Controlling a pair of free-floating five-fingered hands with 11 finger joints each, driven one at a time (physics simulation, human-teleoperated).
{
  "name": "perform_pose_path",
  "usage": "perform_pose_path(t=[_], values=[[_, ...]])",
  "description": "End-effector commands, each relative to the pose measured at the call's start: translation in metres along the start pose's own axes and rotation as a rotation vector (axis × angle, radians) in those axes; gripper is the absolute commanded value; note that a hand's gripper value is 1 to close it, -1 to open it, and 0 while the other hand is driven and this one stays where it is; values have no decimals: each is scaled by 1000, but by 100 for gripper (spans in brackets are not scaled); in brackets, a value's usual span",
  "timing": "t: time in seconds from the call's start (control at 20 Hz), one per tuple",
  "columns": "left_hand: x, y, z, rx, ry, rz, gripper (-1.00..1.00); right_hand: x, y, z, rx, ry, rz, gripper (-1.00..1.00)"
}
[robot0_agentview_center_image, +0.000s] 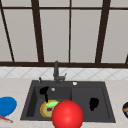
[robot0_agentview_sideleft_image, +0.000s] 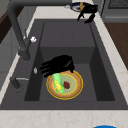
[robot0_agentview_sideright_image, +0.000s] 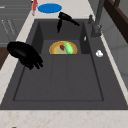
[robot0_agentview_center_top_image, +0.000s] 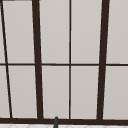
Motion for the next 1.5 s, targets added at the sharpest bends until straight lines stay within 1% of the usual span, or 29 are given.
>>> perform_pose_path(t=[0.0,0.05,0.2,0.35,0.45,0.5,0.7,0.75,0.95,1.1,1.2,1.25,1.3,1.35,1.4,1.45], values=[[11,4,-1,-3,-7,-23,-100,0,0,0,0,0,0,0],[17,9,-3,-20,6,-2,-100,0,0,0,0,0,0,0],[29,25,2,-65,21,-3,-100,0,0,0,0,0,0,0],[48,33,4,-80,28,0,-100,0,0,0,0,0,0,0],[61,39,6,-83,35,13,-100,0,0,0,0,0,0,0],[67,42,8,-82,39,26,-100,0,0,0,0,0,0,0],[91,51,17,-88,51,50,-100,0,0,0,0,0,0,0],[94,53,18,-90,52,51,-100,0,0,0,0,0,0,0],[104,64,23,-84,79,51,-100,0,0,0,0,0,0,0],[112,73,27,-89,88,54,-100,0,0,0,0,0,0,0],[114,77,29,-95,105,51,-100,0,0,0,0,0,0,0],[112,79,28,-99,123,46,-100,0,0,0,0,0,0,0],[122,76,25,-86,136,4,-100,0,0,0,0,0,0,0],[120,73,24,-75,110,-2,-100,0,0,0,0,0,0,0],[115,74,23,-73,76,11,-100,0,0,0,0,0,0,0],[117,75,27,-56,66,15,-100,0,0,0,0,0,0,0]])
